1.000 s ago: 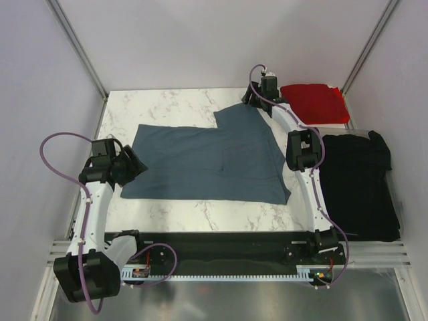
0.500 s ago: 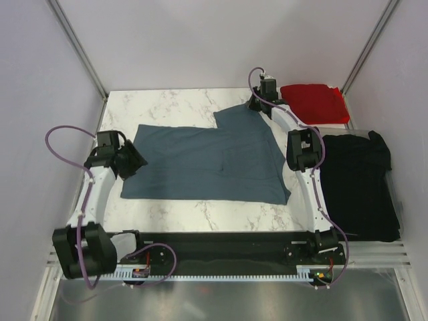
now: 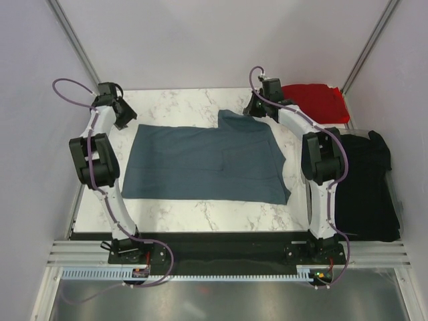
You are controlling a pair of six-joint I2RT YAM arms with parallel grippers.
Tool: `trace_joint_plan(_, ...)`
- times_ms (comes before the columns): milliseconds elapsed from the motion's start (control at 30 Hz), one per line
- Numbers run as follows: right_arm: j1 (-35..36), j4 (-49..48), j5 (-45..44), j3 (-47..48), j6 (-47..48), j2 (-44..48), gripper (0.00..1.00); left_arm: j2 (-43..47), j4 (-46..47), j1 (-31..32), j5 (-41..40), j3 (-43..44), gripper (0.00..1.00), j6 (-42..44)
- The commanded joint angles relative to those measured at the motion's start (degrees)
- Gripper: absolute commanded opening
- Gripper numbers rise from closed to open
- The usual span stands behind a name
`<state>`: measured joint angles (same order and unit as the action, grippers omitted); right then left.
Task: Fold and stack the t-shirts
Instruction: Fold the tshirt
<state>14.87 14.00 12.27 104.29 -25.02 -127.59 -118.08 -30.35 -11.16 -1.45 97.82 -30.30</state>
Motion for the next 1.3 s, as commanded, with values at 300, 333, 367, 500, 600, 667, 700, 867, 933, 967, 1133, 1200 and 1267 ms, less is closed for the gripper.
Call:
trace_joint_plan(300,4.1,-4.0,1.8,-17.1,0.6,9.9,0.00,-18.3,-2.8,1.1,6.6,17.8,0.54,-3.5)
trace_joint_plan(333,4.1,-4.2,1.9,-17.6,0.4,9.9,0.00,-18.3,-2.8,1.2,6.2,17.8,0.54,-3.5)
trace_joint_plan(367,4.1,-4.3,1.9,-18.5,0.3,10.0,0.00,-18.2,-2.9,1.5,5.9,17.8,0.53,-3.3)
trace_joint_plan(500,4.2,-4.9,2.1,-19.9,0.1,10.3,0.00,-18.2,-3.0,2.2,5.9,17.1,0.47,-3.0)
trace_joint_plan(600,4.3,-4.9,1.8,-20.4,0.4,10.8,0.00,-17.3,-3.4,2.4,4.2,15.0,0.45,-3.3)
trace_joint_plan(667,4.2,-4.9,1.8,-20.7,0.5,11.0,0.00,-16.4,-3.6,2.5,2.3,13.6,0.45,-3.3)
trace_joint_plan(700,4.2,-4.9,1.9,-20.8,0.5,11.2,0.00,-16.3,-3.7,2.5,1.8,13.4,0.45,-3.2)
trace_joint_plan(867,4.2,-5.1,1.9,-21.8,0.4,11.5,0.00,-16.0,-4.8,2.5,-0.7,14.1,0.47,-2.3)
trace_joint_plan(933,4.2,-5.2,2.0,-22.0,0.4,11.3,0.00,-16.1,-5.9,2.5,-1.8,14.8,0.49,-2.2)
trace_joint_plan(967,4.2,-5.1,2.0,-22.3,0.4,11.3,0.00,-16.2,-6.5,2.5,-2.2,15.7,0.50,-2.2)
trace_joint_plan(1133,4.3,-5.6,2.1,-22.7,0.0,10.9,0.00,-16.8,-11.0,2.5,-5.0,18.9,0.51,-2.2)
trace_joint_plan(1200,4.2,-5.6,2.1,-22.6,0.0,10.6,0.00,-16.9,-11.4,2.5,-5.5,19.5,0.51,-2.3)
trace_joint_plan(1267,4.2,-5.7,2.1,-22.6,0.0,10.5,0.00,-17.4,-11.4,2.5,-5.2,20.0,0.50,-2.0)
